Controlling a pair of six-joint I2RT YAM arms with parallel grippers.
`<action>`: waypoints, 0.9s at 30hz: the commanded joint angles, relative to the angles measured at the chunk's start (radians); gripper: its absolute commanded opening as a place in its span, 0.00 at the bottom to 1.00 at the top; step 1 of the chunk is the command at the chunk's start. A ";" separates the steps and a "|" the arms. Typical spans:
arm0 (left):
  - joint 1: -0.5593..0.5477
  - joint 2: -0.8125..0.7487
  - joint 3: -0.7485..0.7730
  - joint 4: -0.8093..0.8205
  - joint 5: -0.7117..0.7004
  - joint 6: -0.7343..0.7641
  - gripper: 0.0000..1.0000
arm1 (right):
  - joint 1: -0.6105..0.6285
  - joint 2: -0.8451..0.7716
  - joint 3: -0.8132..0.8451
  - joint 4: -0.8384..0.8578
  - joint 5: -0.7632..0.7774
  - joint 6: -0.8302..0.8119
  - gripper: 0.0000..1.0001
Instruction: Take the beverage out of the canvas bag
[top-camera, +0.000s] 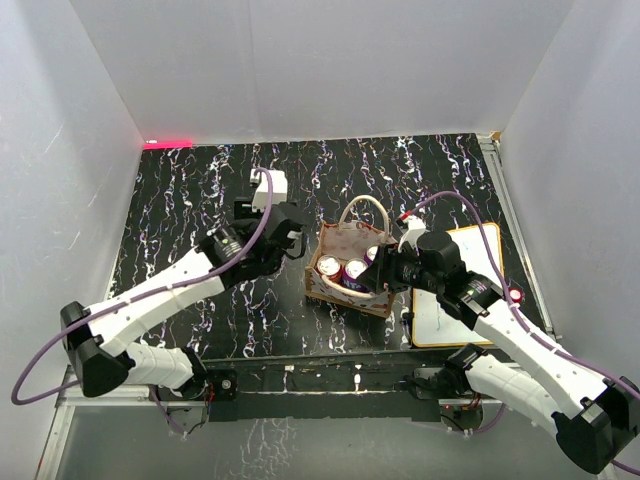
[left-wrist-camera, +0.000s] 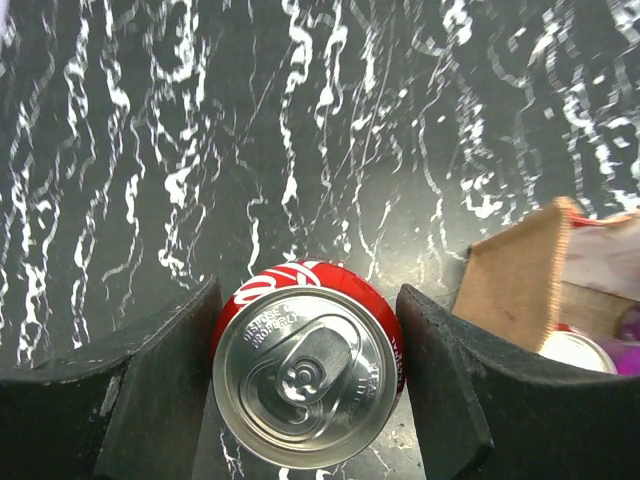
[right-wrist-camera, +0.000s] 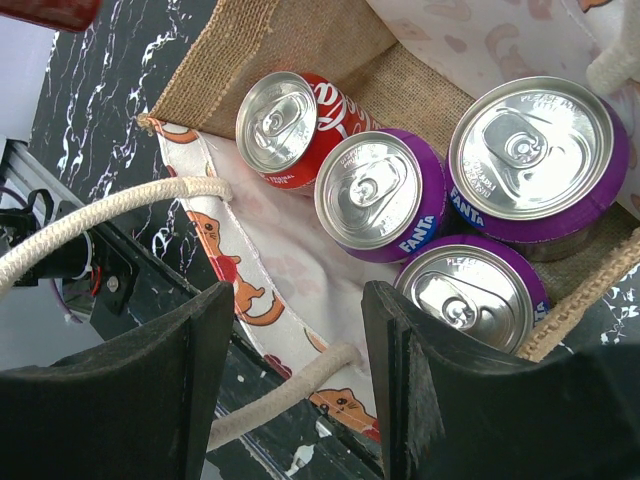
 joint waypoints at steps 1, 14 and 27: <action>0.149 -0.005 -0.038 0.059 0.089 -0.066 0.00 | -0.004 -0.003 -0.014 0.000 0.015 -0.008 0.57; 0.406 0.109 -0.172 0.313 0.215 -0.098 0.00 | -0.003 -0.030 -0.029 -0.010 0.016 0.006 0.58; 0.476 0.144 -0.340 0.610 0.220 0.020 0.00 | -0.004 -0.021 -0.048 0.014 0.021 0.006 0.58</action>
